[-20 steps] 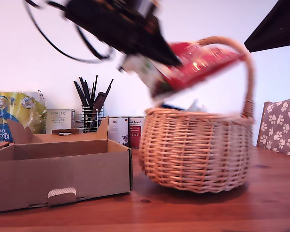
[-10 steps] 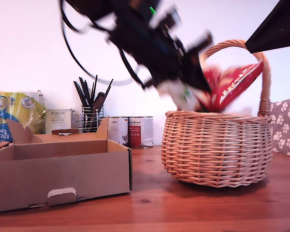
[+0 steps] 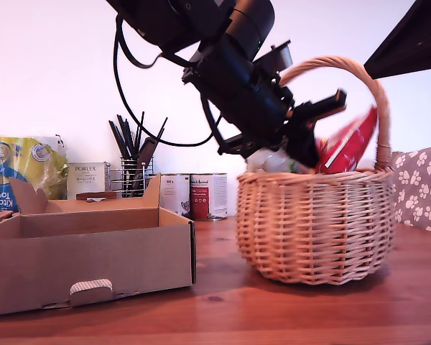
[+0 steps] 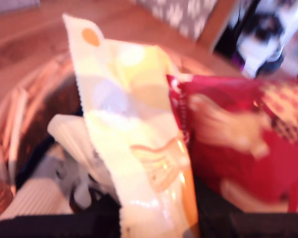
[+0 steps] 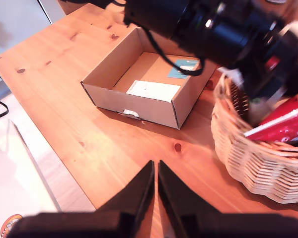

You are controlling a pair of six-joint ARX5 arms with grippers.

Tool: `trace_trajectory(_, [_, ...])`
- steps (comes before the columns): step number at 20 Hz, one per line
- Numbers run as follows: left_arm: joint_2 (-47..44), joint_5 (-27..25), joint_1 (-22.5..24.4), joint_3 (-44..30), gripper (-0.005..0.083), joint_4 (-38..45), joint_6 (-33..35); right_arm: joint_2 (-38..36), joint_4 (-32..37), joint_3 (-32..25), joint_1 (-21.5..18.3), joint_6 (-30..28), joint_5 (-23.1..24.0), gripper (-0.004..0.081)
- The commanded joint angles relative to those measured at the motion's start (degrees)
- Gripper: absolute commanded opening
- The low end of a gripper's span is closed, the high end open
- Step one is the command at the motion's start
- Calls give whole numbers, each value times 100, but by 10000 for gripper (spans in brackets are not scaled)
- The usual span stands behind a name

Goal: Move the bags of Easter eggs from the cardboard box on the left into the woven basket on the right side.

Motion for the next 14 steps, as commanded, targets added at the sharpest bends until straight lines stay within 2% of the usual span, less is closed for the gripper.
trace_trajectory(1, [149,-72,13,-195,-22,-516,243,0,20,57,22,2,-24,-13])
trace_trajectory(9, [-455,-245,50,-192,-22,-1860,723,-2,22,57,26,4,-68,-13])
trace_trajectory(14, [-485,-247,46,-192,-18,-1716,745,-2,20,57,26,4,-81,-13])
